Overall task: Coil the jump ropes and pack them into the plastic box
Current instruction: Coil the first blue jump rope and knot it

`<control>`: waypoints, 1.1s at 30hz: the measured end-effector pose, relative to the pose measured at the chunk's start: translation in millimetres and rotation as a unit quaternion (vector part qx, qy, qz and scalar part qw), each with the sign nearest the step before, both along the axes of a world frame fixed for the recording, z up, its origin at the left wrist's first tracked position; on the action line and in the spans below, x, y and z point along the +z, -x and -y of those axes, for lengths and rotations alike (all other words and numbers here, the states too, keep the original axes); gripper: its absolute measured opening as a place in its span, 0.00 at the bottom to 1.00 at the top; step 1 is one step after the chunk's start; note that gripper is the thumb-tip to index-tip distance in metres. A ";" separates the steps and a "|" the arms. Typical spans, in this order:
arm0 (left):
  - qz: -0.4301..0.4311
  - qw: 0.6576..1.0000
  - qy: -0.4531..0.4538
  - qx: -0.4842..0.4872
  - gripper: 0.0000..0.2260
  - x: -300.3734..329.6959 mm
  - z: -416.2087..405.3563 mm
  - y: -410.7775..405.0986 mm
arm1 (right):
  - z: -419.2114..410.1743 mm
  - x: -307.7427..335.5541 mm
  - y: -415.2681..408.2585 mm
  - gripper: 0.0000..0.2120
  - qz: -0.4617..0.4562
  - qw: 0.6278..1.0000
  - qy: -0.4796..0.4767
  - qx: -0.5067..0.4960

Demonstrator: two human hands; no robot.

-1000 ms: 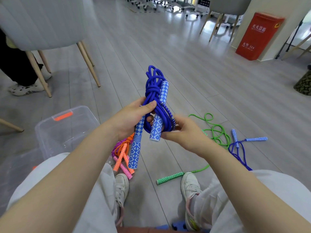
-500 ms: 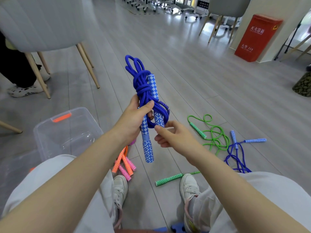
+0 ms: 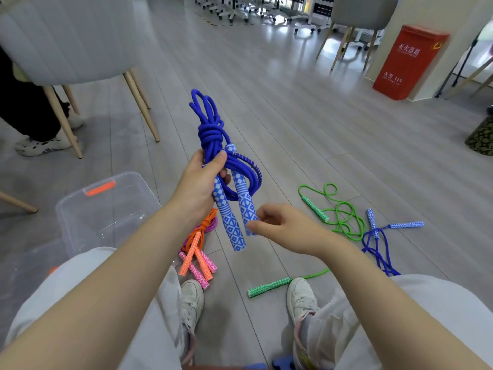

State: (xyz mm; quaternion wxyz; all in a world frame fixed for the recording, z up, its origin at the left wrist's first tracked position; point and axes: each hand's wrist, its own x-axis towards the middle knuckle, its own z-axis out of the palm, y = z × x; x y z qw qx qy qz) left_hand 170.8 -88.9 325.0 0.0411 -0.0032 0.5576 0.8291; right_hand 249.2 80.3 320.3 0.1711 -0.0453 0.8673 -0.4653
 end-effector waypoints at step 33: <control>0.040 0.985 -0.055 0.157 0.08 25.9 30.7 19.5 | -15.7 -20.7 6.1 0.28 -0.129 0.962 -0.210 -0.119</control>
